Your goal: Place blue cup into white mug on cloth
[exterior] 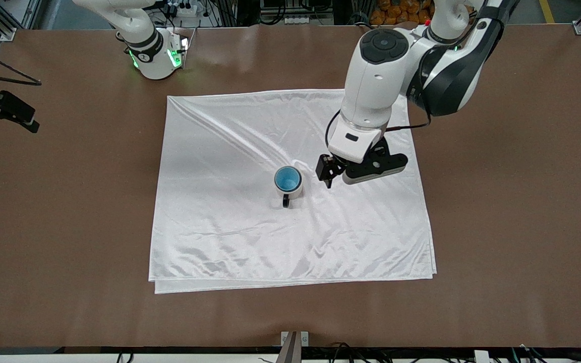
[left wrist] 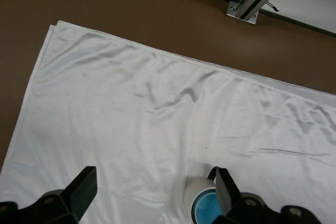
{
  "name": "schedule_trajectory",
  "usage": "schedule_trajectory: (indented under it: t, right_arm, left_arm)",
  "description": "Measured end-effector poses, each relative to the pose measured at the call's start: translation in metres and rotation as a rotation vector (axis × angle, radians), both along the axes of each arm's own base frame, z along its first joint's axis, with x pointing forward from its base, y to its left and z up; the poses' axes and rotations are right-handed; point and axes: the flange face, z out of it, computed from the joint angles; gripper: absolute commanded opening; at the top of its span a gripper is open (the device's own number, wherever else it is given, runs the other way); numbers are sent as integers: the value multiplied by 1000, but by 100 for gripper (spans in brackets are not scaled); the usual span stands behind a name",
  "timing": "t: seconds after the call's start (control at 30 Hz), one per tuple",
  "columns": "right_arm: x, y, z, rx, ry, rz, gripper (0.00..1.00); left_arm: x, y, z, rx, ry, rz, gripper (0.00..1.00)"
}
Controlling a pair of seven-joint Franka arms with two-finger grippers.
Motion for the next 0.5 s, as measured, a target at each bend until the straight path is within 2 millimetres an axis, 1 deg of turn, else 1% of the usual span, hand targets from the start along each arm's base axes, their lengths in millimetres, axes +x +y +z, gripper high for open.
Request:
schedule_trajectory:
  t: [0.17,0.3,0.5]
  right_arm:
    - [0,2,-1,0,3,4,100]
    - [1,2,-2,0,1,5,100]
    - [1,3,-2,0,-2,6,100]
  left_arm:
    - [9,33,23,41,-8,-34,100]
    - [17,67,44,59,-1,-51,100]
    - [24,110,68,90,18,-83,100]
